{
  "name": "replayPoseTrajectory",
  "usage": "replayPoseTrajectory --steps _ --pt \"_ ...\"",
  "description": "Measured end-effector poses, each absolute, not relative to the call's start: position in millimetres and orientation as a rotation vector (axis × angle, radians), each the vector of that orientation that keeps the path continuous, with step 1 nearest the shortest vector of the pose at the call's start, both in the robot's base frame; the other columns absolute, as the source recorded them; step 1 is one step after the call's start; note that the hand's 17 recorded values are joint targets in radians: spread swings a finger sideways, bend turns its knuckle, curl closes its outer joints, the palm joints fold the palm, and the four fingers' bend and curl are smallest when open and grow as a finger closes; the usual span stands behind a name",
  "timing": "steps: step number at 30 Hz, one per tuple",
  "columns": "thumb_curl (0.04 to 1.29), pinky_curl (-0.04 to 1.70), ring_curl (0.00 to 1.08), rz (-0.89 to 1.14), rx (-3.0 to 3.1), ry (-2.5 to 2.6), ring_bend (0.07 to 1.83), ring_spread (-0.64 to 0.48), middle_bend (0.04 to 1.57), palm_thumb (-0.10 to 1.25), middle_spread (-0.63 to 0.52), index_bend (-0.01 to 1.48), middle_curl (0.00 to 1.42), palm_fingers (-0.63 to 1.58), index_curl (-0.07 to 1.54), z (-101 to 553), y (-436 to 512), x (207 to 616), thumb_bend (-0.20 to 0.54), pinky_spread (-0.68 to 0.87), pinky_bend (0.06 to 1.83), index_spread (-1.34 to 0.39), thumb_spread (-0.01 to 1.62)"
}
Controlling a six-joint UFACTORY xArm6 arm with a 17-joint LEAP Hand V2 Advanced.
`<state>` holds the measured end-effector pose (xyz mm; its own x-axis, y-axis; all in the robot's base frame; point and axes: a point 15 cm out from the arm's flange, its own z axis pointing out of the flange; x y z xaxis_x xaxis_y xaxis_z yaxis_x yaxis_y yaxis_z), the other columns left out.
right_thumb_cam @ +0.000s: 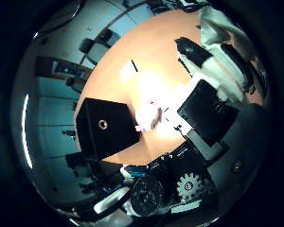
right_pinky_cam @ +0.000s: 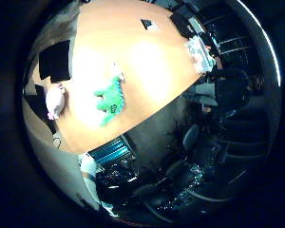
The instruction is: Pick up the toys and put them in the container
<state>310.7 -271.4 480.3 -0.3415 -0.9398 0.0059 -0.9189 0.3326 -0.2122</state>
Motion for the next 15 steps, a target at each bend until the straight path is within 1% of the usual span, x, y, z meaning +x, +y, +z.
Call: replayPoseTrajectory --steps 2,3,4,5,6,7,8,10,11,13,15 --pt "0.56 1.07 0.82 -0.27 -1.717 2.466 1.31 -0.28 1.19 0.9 -0.23 0.94 0.99 0.96 1.0 479.7 -270.0 313.2 -0.046 -0.3 1.08 -0.34 1.1" --pt "0.53 1.05 0.8 -0.269 -1.716 2.466 1.28 -0.28 1.16 0.85 -0.23 0.88 0.96 0.93 0.98 478.6 -270.1 314.0 -0.043 -0.31 1.04 -0.34 1.13" --pt "0.48 1.01 0.77 -0.266 -1.715 2.467 1.23 -0.27 1.1 0.78 -0.23 0.78 0.92 0.83 0.95 477.6 -270.3 314.4 -0.043 -0.35 0.98 -0.35 1.15" --pt "0.45 0.97 0.74 -0.256 -1.714 2.471 1.2 -0.27 1.05 0.74 -0.23 0.69 0.88 0.74 0.91 474.2 -271.3 314.6 -0.036 -0.38 0.94 -0.36 1.16" --pt "0.42 0.95 0.73 -0.246 -1.714 2.474 1.2 -0.27 1.02 0.71 -0.23 0.61 0.86 0.68 0.88 470.2 -272.5 315.4 -0.035 -0.39 0.9 -0.36 1.17" --pt "0.4 0.94 0.72 -0.236 -1.715 2.477 1.19 -0.27 0.98 0.68 -0.24 0.55 0.84 0.5 0.86 466.0 -273.6 316.4 -0.036 -0.36 0.82 -0.37 1.17" --pt "0.38 0.93 0.69 -0.222 -1.714 2.479 1.11 -0.26 0.93 0.65 -0.23 0.53 0.81 0.33 0.83 460.3 -275.2 318.1 -0.033 -0.28 0.74 -0.38 1.17" --pt "0.35 0.88 0.62 -0.188 -1.706 2.493 1.0 -0.23 0.83 0.61 -0.22 0.48 0.74 0.22 0.75 445.1 -282.0 320.7 -0.029 -0.1 0.65 -0.38 1.16" --pt "0.34 0.86 0.58 -0.17 -1.695 2.506 0.92 -0.19 0.76 0.6 -0.19 0.44 0.7 0.14 0.71 436.7 -287.8 320.4 -0.026 0.01 0.62 -0.37 1.16" --pt "0.32 0.81 0.53 -0.138 -1.669 2.531 0.83 -0.12 0.68 0.58 -0.15 0.41 0.64 0.12 0.65 422.0 -299.7 319.6 -0.025 0.18 0.6 -0.35 1.15" --pt "0.31 0.77 0.49 -0.12 -1.636 2.557 0.76 -0.04 0.6 0.57 -0.11 0.37 0.59 0.08 0.61 409.8 -314.3 317.8 -0.024 0.29 0.56 -0.32 1.15"
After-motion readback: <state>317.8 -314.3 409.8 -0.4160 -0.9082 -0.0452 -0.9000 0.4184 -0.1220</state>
